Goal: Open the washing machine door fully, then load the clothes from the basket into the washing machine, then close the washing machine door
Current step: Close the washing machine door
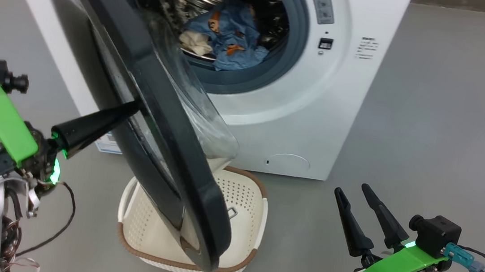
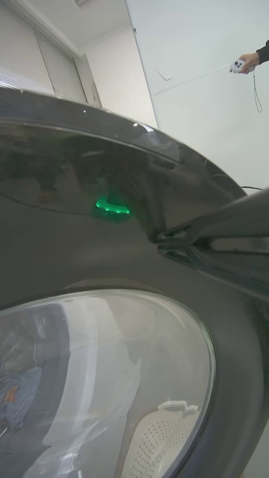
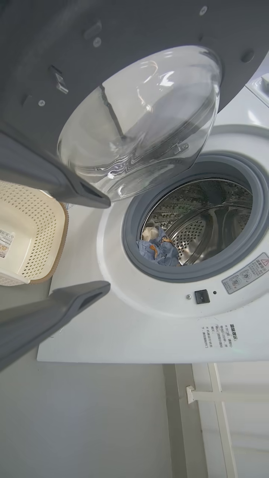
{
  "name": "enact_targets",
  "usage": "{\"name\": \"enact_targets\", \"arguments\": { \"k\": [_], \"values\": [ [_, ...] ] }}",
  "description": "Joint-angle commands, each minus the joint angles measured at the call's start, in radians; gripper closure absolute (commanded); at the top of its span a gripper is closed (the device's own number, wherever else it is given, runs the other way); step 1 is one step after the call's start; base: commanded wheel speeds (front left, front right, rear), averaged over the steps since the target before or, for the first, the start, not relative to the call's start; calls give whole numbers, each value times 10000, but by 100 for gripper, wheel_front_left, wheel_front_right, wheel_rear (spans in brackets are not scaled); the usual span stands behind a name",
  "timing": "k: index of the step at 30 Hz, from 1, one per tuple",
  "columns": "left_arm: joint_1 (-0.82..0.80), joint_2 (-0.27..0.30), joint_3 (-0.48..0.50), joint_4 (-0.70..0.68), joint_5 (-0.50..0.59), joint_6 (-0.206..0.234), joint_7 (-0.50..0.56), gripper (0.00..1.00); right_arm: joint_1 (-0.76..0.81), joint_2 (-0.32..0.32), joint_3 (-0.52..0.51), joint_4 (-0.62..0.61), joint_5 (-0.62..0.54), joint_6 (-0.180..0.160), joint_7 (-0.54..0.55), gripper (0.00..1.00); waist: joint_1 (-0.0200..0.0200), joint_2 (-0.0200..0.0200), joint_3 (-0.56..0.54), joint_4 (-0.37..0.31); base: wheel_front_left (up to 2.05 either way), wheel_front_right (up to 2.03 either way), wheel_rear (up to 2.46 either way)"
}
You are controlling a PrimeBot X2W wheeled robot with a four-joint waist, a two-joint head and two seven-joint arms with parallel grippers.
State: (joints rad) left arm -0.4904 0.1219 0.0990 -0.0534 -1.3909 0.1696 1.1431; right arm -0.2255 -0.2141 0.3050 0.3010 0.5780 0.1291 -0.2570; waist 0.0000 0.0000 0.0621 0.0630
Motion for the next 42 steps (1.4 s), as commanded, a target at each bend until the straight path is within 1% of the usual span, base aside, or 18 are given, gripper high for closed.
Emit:
{"name": "enact_targets", "arguments": {
  "k": [1, 7, 14, 21, 35, 42],
  "values": [
    [-568, 186, 230, -275, 182, -229, -67, 100, -187, 27, 86, -261, 77, 16, -48, 0, 0, 0, 51, -399, 0, 0, 0],
    [-739, 74, 234, -160, 374, -329, -422, 100, -182, 33, 9, -279, 59, 16, -48, 0, 0, 0, 70, -917, 0, 0, 0],
    [-1075, 38, 259, 278, 779, -706, -1030, 100, -202, 46, -45, -317, 49, 16, -48, 0, 0, 0, 136, -1504, 0, 0, 0],
    [-1412, 89, 250, 619, 1237, -972, -1573, 100, -242, 100, -124, -384, 27, 16, -48, 0, 0, 0, 384, -1971, 0, 0, 0],
    [-2282, 171, 387, 1673, 1794, -1544, -2592, 100, -387, 122, -200, -454, -15, 16, -48, 0, 0, 0, 736, -2722, 0, 0, 0],
    [-2690, 240, 444, 2324, 2144, -1863, -3210, 100, -416, 148, -244, -462, -23, 16, -48, 0, 0, 0, 827, -2988, 0, 0, 0]
  ]
}}
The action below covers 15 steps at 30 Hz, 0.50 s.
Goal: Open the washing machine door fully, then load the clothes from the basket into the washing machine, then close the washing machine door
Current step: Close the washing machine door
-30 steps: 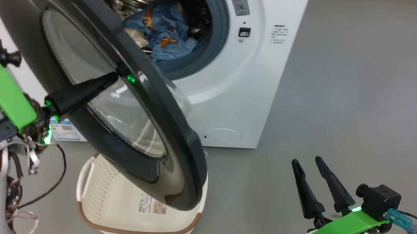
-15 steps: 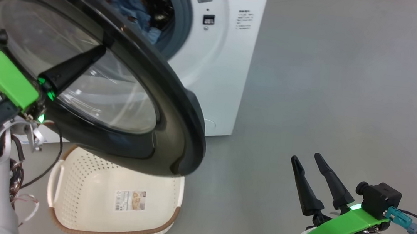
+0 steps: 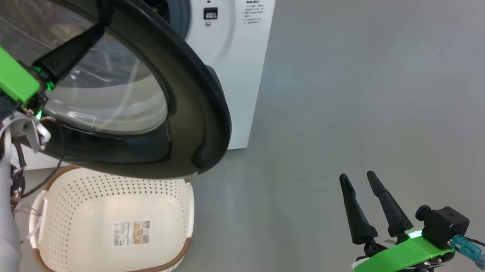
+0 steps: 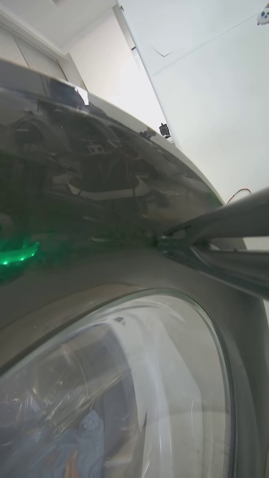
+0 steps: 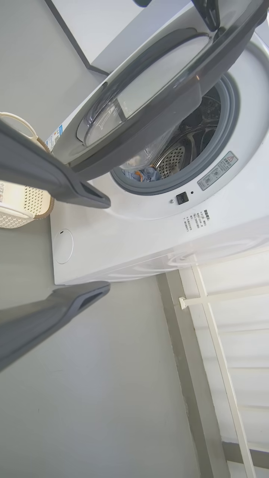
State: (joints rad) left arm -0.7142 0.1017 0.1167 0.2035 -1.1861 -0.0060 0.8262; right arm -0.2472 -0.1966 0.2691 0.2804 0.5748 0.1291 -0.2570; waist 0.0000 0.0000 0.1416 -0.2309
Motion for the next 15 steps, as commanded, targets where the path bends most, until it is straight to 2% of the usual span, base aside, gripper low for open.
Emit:
{"name": "enact_targets", "arguments": {
  "k": [1, 15],
  "values": [
    [-511, 466, 270, -122, 162, -152, -131, 100, -209, -16, 119, -257, 8, 16, -48, 0, 0, 0, 45, -88, 0, 0, 0],
    [-1340, 976, 689, 1418, 654, -621, -1331, 100, -258, 120, 143, -279, 5, 16, -48, 0, 0, 0, 289, -875, 0, 0, 0]
  ]
}}
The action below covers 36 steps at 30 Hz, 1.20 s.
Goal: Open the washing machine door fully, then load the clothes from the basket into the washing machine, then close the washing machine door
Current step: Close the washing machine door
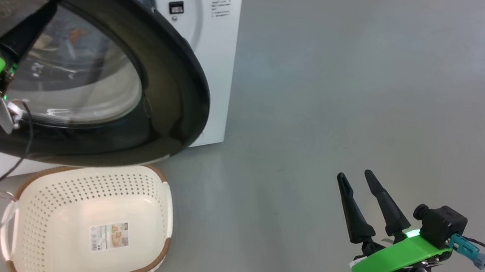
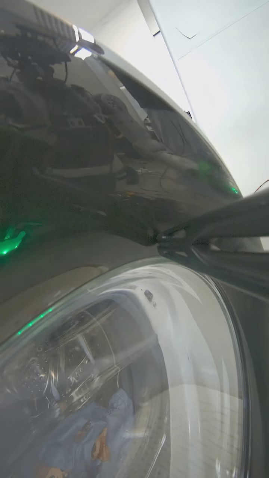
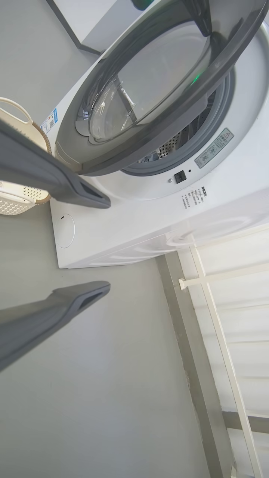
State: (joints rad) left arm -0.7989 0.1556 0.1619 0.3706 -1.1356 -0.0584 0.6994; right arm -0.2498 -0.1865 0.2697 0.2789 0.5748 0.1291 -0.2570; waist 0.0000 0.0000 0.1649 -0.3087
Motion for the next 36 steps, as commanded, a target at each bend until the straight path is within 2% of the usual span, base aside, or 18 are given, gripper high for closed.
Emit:
{"name": "enact_targets", "arguments": {
  "k": [1, 7, 16, 33, 35, 36],
  "values": [
    [-554, 472, 255, -143, 181, -131, -147, 100, -243, 23, 144, -267, 4, 16, -48, 0, 0, 0, 70, -146, 0, 0, 0],
    [-895, 620, 296, 534, 338, -339, -634, 100, -258, 19, 129, -277, -2, 16, -48, 0, 0, 0, 115, -339, 0, 0, 0],
    [-1054, 658, 228, 1032, 321, -502, -828, 100, -228, 36, 101, -248, -36, 16, -48, 0, 0, 0, 71, -295, 0, 0, 0],
    [-594, 428, -218, 403, 159, -642, -582, 100, -181, -43, 61, -225, -73, 16, -48, 0, 0, 0, -98, 474, 0, 0, 0],
    [-423, 463, -261, 155, 200, -653, -595, 65, -169, -43, 50, -228, -74, 16, -48, 0, 0, 0, -116, 514, 0, 0, 0],
    [-311, 473, -282, 22, 207, -658, -589, 55, -158, -44, 40, -229, -76, 16, -48, 0, 0, 0, -128, 533, 0, 0, 0]
  ]
}}
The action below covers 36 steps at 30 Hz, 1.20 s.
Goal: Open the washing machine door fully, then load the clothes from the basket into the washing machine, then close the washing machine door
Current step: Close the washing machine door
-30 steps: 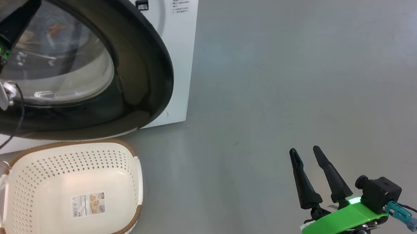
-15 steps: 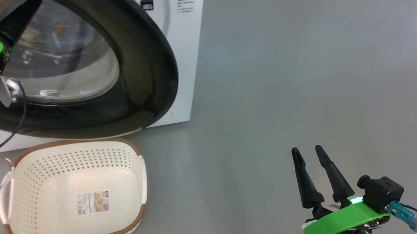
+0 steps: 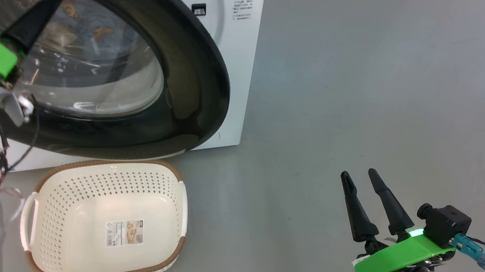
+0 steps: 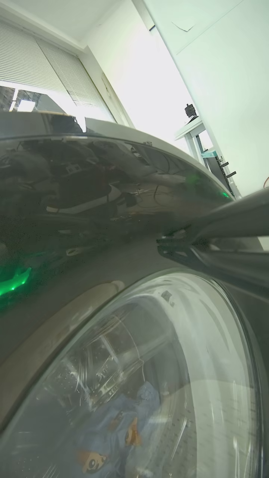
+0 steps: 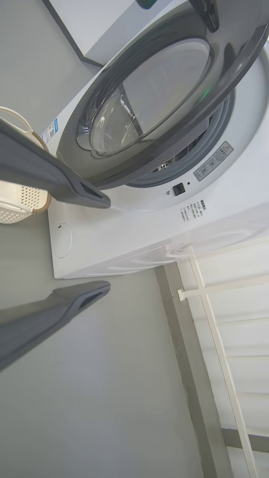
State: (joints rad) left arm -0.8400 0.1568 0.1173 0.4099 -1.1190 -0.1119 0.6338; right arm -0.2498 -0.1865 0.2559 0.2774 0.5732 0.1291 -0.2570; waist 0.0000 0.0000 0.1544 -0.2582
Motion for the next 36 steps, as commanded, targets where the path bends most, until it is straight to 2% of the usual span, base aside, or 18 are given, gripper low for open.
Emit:
{"name": "enact_targets", "arguments": {
  "k": [1, 2, 3, 8, 13, 17, 20, 28, 36],
  "values": [
    [219, 462, 156, -513, 24, -126, 85, 33, -146, -46, 170, -220, -61, 16, -48, 0, 0, 0, -30, 47, 0, 0, 0],
    [341, 463, 158, -665, 2, -128, 104, 9, -134, -50, 157, -227, -60, 16, -48, 0, 0, 0, -33, 66, 0, 0, 0],
    [470, 473, 159, -832, -6, -131, 113, 0, -122, -56, 138, -235, -59, 16, -48, 0, 0, 0, -33, 89, 0, 0, 0],
    [1456, 699, 95, -2076, 364, -150, -126, 0, -78, -95, 18, -270, -76, 16, -48, 0, 0, 0, -75, 249, 0, 0, 0],
    [2629, 1173, -185, -3163, 1404, -173, -890, 0, -51, -154, -69, -278, -96, 16, -48, 0, 0, 0, -167, 442, 0, 0, 0],
    [3626, 1313, -244, -3827, 1881, -181, -1653, 0, -4, -202, -111, -289, -112, 16, -48, 0, 0, 0, -262, 613, 0, 0, 0],
    [4102, 1343, -237, -4084, 2035, -183, -2057, 0, 38, -226, -110, -296, -121, 16, -48, 0, 0, 0, -325, 696, 0, 0, 0],
    [5711, 1425, -187, -4700, 2842, -186, -3988, 0, 191, -338, -148, -347, -139, 16, -48, 0, 0, 0, -511, 1091, 0, 0, 0],
    [6979, 1136, -339, -4745, 3491, -187, -5746, 0, 263, -415, -152, -357, -132, 16, -48, 0, 0, 0, -649, 1412, 0, 0, 0]
  ]
}}
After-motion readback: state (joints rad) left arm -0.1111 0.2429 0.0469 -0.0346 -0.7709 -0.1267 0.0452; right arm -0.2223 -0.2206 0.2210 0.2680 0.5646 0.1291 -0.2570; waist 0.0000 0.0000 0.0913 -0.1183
